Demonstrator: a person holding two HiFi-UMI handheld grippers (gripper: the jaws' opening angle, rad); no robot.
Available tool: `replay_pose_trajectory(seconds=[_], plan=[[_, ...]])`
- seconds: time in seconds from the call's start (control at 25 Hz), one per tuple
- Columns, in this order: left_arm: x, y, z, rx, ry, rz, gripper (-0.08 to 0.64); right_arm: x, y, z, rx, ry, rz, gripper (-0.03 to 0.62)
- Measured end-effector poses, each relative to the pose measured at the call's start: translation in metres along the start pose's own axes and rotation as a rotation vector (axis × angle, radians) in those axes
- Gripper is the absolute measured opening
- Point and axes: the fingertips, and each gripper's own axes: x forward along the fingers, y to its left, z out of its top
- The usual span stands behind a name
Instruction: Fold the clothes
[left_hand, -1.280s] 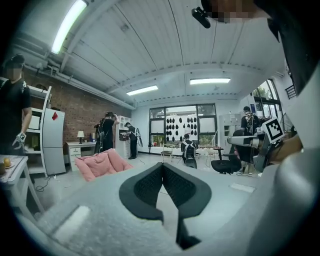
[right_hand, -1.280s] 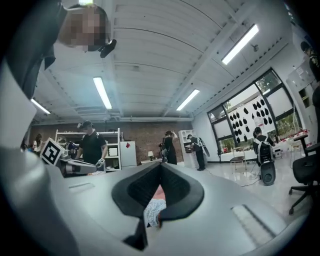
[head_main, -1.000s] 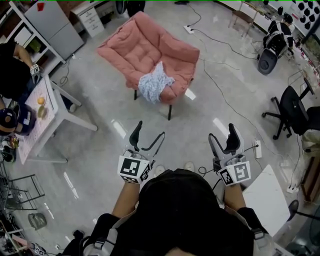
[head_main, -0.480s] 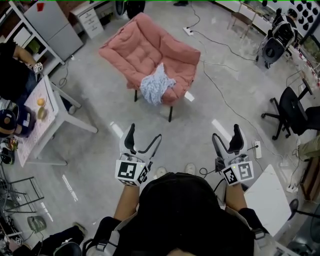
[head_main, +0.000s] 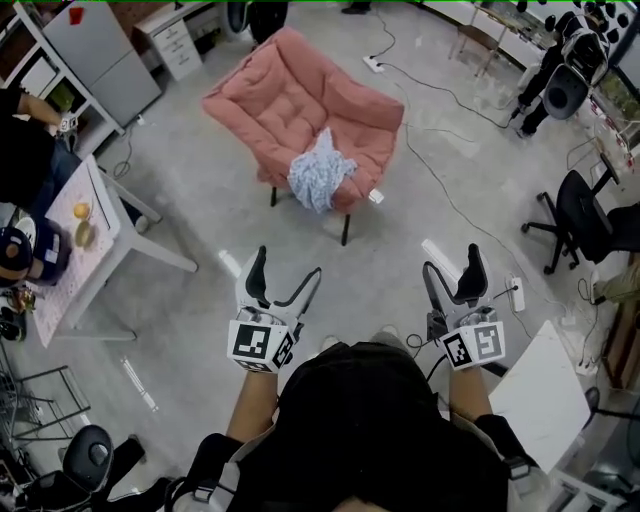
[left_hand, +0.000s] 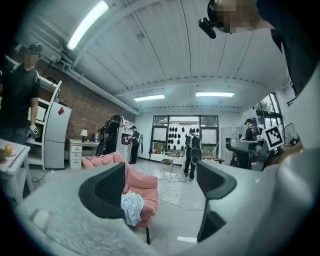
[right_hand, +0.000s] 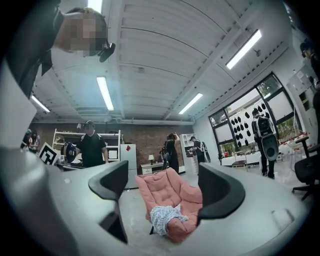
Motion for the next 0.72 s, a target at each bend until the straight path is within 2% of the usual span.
replay_pose_trajectory(seconds=[0.24, 0.4, 0.72], plan=[[0.012, 0.012, -0.006, -0.006, 0.021, -0.022, 0.442, 0.006, -0.005, -0.003, -0.012, 0.000, -0.055, 0.451], [0.035, 0.012, -0.006, 0.012, 0.034, -0.042, 0.449, 0.020, -0.021, -0.005, 0.006, -0.015, -0.071, 0.454], [0.101, 0.018, 0.002, 0.045, 0.041, 0.002, 0.449, 0.092, -0.075, -0.020, 0.045, -0.008, -0.009, 0.453]])
